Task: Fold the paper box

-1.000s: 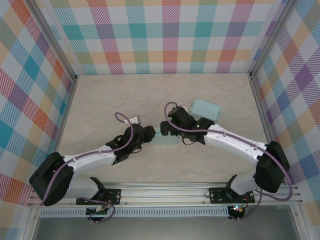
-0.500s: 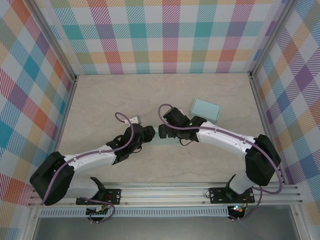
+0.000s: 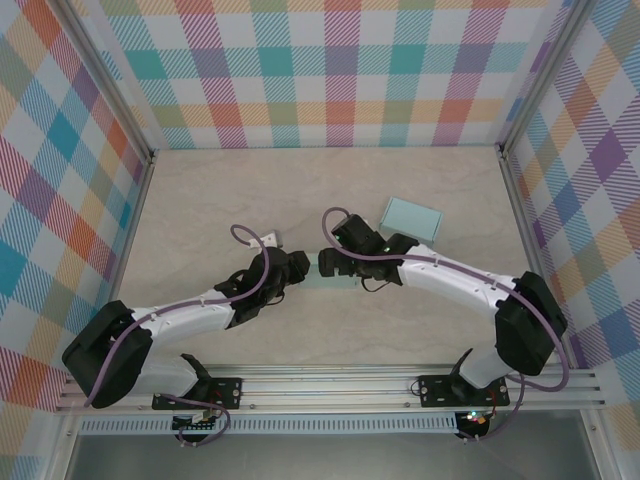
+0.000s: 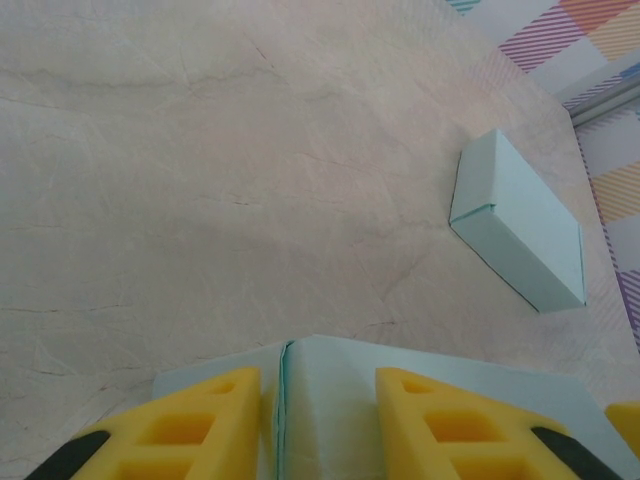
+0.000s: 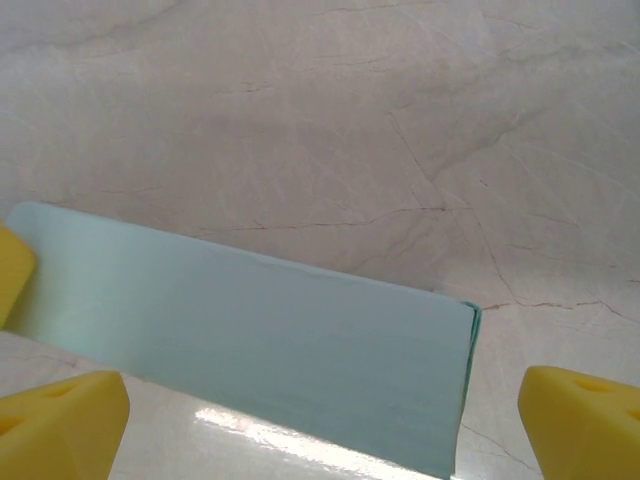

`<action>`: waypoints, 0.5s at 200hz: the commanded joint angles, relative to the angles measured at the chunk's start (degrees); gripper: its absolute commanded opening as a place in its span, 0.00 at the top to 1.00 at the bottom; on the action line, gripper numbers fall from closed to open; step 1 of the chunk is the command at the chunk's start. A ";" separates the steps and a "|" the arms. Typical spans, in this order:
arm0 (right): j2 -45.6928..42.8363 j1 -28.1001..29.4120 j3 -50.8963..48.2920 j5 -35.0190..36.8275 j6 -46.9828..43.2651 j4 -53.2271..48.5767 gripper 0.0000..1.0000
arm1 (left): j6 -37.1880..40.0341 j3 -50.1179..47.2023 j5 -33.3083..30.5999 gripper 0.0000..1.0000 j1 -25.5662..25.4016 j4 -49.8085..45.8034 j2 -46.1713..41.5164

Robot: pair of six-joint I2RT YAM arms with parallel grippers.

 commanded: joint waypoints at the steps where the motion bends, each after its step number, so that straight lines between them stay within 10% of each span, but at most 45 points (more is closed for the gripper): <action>1: -3.04 -0.15 0.73 -1.34 -1.06 0.89 0.00 | 0.74 -2.35 0.97 0.68 -0.34 -9.58 2.71; 100: 8.56 -0.75 7.85 0.82 -3.19 -2.05 0.00 | 0.58 -2.52 0.80 0.70 -0.42 -9.66 2.98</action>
